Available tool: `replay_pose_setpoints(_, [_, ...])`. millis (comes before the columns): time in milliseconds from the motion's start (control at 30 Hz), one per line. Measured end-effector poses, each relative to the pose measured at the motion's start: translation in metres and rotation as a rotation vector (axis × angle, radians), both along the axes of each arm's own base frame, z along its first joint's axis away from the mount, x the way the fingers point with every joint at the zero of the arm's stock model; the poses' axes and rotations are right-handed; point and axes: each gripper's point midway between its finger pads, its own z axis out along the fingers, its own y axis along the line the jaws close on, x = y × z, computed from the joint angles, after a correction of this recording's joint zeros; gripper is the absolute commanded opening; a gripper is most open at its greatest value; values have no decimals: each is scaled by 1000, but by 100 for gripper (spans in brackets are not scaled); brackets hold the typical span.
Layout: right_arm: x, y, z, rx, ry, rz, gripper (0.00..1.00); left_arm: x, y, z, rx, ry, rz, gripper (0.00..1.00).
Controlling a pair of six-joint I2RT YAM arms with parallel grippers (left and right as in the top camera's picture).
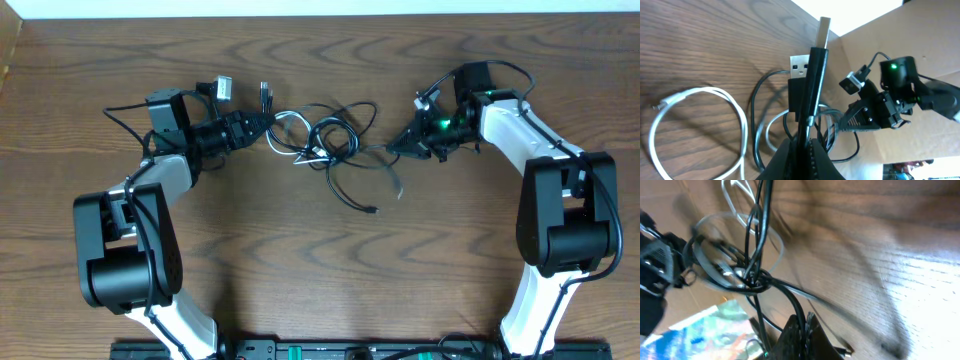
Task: Untangle cables
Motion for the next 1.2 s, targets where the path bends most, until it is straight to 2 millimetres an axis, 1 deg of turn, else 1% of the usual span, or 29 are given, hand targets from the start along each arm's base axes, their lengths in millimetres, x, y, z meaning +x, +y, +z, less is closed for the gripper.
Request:
replay_pose_setpoints(33, [-4,-1,2,-6,2,21,1,-1,0,2,-4,-5,-6,26])
replay_pose_setpoints(67, [-7,-2,4,-11,-1,44,1,-1,-1,5,-9,-7,-8,27])
replay_pose_setpoints(133, [-13,-4,12,-20,-19,100,1,-2,-1,17,-9,-37,-13,28])
replay_pose_setpoints(200, [-16,-5,20,-23,-64,160,1,-4,-2,35,-4,-87,-21,29])
replay_pose_setpoints(267, [-18,-6,25,-24,-99,204,1,-8,-7,58,5,-145,-33,29])
replay_pose_setpoints(333, [-20,-7,27,-22,-134,244,1,-11,-14,70,8,-178,-49,28])
replay_pose_setpoints(367, [-20,-7,27,-21,-148,259,1,-16,-23,82,9,-208,-73,28])
replay_pose_setpoints(400, [-21,-7,27,-21,-161,272,1,-19,-31,88,5,-207,-89,28])
replay_pose_setpoints(467, [-24,-8,27,-21,-181,302,1,-23,-47,92,0,-158,-111,28])
replay_pose_setpoints(533, [-28,-8,27,-18,-194,329,1,-28,-63,85,16,-45,-118,28])
replay_pose_setpoints(567, [-30,-8,28,-16,-201,344,1,-34,-69,73,47,42,-114,28])
replay_pose_setpoints(600, [-31,-8,28,-15,-209,354,1,-38,-73,67,79,100,-105,28])
replay_pose_setpoints(667, [-30,-9,28,-14,-235,370,1,-54,-79,44,221,239,-93,30])
replay_pose_setpoints(700, [-30,-9,27,-14,-244,377,1,-59,-82,38,286,261,-95,33])
replay_pose_setpoints(733, [-29,-9,27,-15,-250,381,1,-65,-85,35,363,265,-107,42])
replay_pose_setpoints(767, [-29,-10,27,-19,-255,385,1,-68,-87,34,424,254,-121,52])
replay_pose_setpoints(867, [-28,-12,26,-27,-262,389,1,-72,-101,40,593,123,-203,72])
replay_pose_setpoints(900, [-28,-13,25,-29,-264,390,1,-73,-105,41,639,68,-233,76])
replay_pose_setpoints(1033, [-28,-14,25,-31,-268,393,1,-76,-112,34,828,-148,-378,88])
replay_pose_setpoints(1100, [-28,-13,25,-31,-271,396,1,-78,-117,28,903,-242,-457,90])
replay_pose_setpoints(1200, [-28,-13,25,-31,-272,397,1,-80,-129,13,978,-357,-582,92])
